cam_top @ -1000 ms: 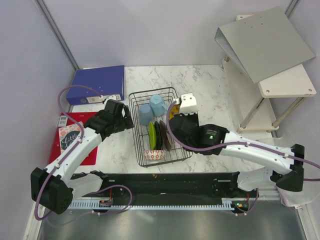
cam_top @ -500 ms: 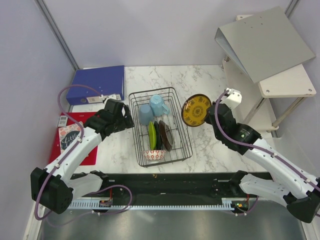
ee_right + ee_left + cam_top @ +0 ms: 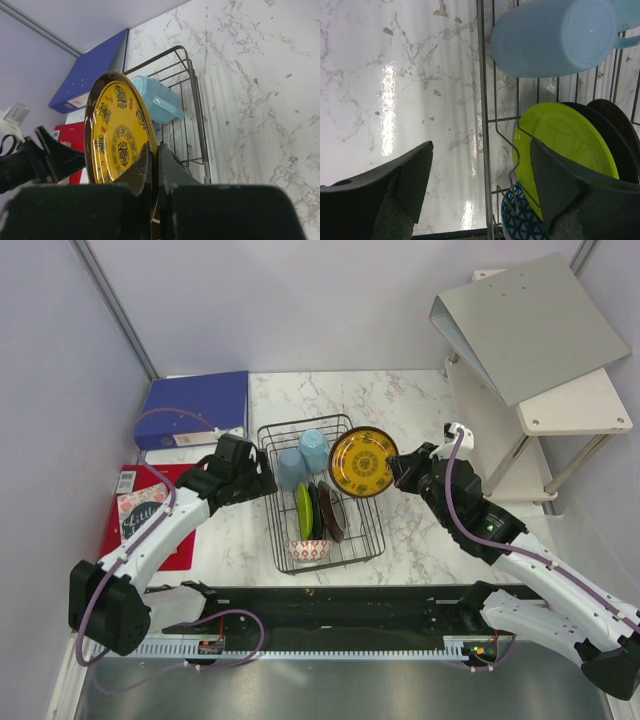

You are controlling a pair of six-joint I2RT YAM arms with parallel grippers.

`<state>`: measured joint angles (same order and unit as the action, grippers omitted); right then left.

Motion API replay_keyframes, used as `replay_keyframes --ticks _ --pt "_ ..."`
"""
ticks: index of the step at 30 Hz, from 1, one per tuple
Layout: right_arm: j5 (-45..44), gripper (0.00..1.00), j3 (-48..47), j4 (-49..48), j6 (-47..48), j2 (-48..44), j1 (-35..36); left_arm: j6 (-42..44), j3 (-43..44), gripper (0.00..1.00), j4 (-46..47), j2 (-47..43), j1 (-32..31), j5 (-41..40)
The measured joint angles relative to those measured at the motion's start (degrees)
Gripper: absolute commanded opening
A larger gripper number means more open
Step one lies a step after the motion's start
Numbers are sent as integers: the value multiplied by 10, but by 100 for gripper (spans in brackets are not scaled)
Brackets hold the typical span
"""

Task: Unload the mixed dishes from the dish rack
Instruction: Pick up the plate from the dish rack, then move the dish rack to the center of the board.

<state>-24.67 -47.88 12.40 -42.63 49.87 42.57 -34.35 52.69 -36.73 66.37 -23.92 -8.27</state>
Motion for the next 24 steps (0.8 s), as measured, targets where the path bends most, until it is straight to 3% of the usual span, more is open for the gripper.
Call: replay_keyframes --ticks 8,9,11,12,14,24 --pt "25 0 7 -19 9 -2 0 -12 2 72 17 94 0 38" --pt "27 0 7 -20 11 -3 0 -14 2 59 18 96 0 39" --pt "29 0 10 -22 14 -5 0 -20 2 46 21 97 0 40" --pt "29 0 12 -23 16 -6 0 -24 2 24 24 97 0 41" --pt "30 0 15 -24 19 -7 0 -25 -1 2 34 97 0 46" --pt "39 0 17 -30 30 -7 0 -36 -5 2 43 97 -12 37"
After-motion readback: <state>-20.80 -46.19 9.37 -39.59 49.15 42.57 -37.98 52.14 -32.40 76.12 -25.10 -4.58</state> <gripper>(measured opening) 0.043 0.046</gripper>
